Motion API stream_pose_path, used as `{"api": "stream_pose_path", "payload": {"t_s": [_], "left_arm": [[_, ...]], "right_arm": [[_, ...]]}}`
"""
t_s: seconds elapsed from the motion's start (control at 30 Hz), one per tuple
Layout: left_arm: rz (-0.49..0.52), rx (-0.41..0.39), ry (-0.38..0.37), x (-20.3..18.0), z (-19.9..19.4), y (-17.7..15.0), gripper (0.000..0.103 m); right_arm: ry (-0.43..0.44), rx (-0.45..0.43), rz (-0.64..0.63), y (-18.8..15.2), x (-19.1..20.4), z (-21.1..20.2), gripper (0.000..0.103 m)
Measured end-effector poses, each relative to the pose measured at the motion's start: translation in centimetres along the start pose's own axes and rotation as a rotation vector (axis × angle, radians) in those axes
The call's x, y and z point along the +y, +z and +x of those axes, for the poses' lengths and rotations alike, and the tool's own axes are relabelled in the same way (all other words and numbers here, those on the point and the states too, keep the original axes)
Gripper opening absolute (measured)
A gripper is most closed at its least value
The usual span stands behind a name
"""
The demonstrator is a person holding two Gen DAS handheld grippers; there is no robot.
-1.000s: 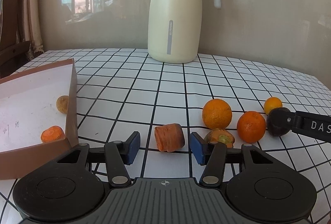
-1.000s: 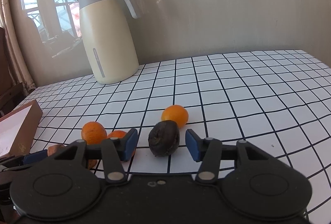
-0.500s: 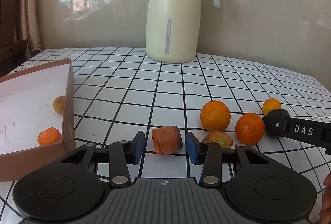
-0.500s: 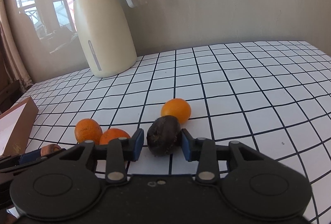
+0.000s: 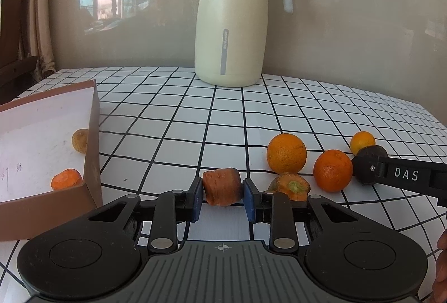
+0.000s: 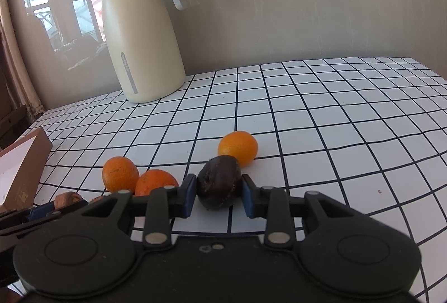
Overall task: Organize fruits
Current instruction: 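Grasp the dark brown fruit with the right tool while the left tool grasps a carrot piece, then carry the dark brown fruit and carrot piece over the brown box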
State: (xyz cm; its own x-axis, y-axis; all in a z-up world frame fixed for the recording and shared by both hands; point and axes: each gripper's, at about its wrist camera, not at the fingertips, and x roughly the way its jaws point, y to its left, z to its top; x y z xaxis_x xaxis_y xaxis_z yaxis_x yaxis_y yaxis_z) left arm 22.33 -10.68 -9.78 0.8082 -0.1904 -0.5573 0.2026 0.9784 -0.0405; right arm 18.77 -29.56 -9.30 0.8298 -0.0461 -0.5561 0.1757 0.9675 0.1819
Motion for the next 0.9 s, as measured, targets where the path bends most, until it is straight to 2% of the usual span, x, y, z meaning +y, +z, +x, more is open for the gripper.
{"api": "stream_pose_path", "payload": {"t_s": [0.47, 0.9], "left_arm": [[0.017, -0.03, 0.001, 0.8, -2.4, -1.2, 0.03], [0.021, -0.077, 0.032, 3.4, -7.3, -3.2, 0.03]], "right_arm": [[0.007, -0.033, -0.053, -1.1, 0.6, -2.7, 0.025], [0.085, -0.048, -0.112, -3.1, 4.0, -6.5, 0.025]]}}
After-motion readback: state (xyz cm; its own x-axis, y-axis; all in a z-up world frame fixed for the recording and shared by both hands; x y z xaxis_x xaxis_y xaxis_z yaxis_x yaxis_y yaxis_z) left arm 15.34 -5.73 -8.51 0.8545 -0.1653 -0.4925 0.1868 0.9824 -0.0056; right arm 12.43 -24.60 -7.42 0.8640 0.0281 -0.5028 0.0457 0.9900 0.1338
